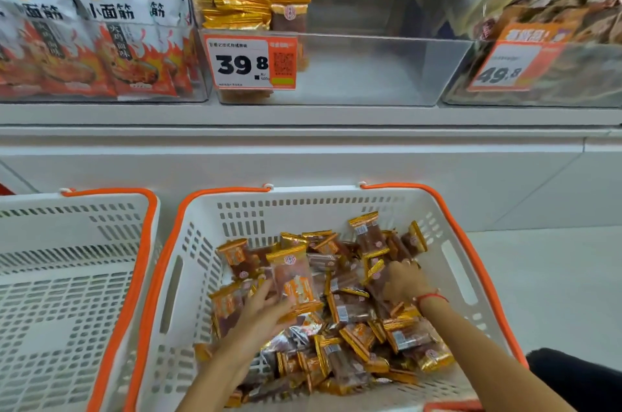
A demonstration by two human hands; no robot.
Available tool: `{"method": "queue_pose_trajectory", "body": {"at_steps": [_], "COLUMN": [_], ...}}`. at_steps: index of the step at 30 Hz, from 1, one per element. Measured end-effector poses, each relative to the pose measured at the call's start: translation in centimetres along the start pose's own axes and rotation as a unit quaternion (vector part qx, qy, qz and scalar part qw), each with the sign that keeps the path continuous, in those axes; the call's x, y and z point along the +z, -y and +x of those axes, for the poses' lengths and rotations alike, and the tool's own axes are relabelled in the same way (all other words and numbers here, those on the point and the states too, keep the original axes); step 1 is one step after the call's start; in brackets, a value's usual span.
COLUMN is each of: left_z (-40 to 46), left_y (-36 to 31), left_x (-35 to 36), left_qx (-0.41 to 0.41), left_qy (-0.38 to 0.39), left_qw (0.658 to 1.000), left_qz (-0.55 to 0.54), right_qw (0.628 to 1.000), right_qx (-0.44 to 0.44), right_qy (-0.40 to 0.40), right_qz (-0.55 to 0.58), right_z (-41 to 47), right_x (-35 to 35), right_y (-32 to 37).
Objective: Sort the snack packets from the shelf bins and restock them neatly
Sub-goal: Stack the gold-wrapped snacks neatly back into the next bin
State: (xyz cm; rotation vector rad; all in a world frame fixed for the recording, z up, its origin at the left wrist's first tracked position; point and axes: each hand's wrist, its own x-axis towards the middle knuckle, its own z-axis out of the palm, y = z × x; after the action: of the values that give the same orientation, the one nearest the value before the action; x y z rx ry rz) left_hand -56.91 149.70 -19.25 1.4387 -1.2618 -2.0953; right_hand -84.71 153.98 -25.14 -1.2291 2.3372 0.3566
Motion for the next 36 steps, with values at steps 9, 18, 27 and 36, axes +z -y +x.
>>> {"method": "queue_pose_trajectory", "body": {"at_steps": [9, 18, 27, 36], "left_z": [-0.1, -1.3, -1.5, 0.9], "left_y": [-1.0, -3.0, -3.2, -1.2], "left_x": [0.1, 2.2, 1.5, -0.5], "left_qx": [0.012, 0.077, 0.068, 0.042], "left_qy": [-0.062, -0.086, -0.064, -0.109], "left_qw": [0.996, 0.993, 0.994, 0.991], "left_qz": [0.069, 0.04, 0.059, 0.062], "right_qw": [0.919, 0.783, 0.812, 0.998], "right_qx": [-0.078, -0.144, -0.253, -0.029], "right_qy": [0.027, -0.048, -0.01, 0.007], "right_qz": [0.384, 0.603, 0.526, 0.047], "right_z": [-3.7, -8.4, -8.9, -1.1], "right_x": [-4.0, -4.1, -5.6, 4.1], "right_y": [2.2, 10.4, 10.1, -2.7]}}
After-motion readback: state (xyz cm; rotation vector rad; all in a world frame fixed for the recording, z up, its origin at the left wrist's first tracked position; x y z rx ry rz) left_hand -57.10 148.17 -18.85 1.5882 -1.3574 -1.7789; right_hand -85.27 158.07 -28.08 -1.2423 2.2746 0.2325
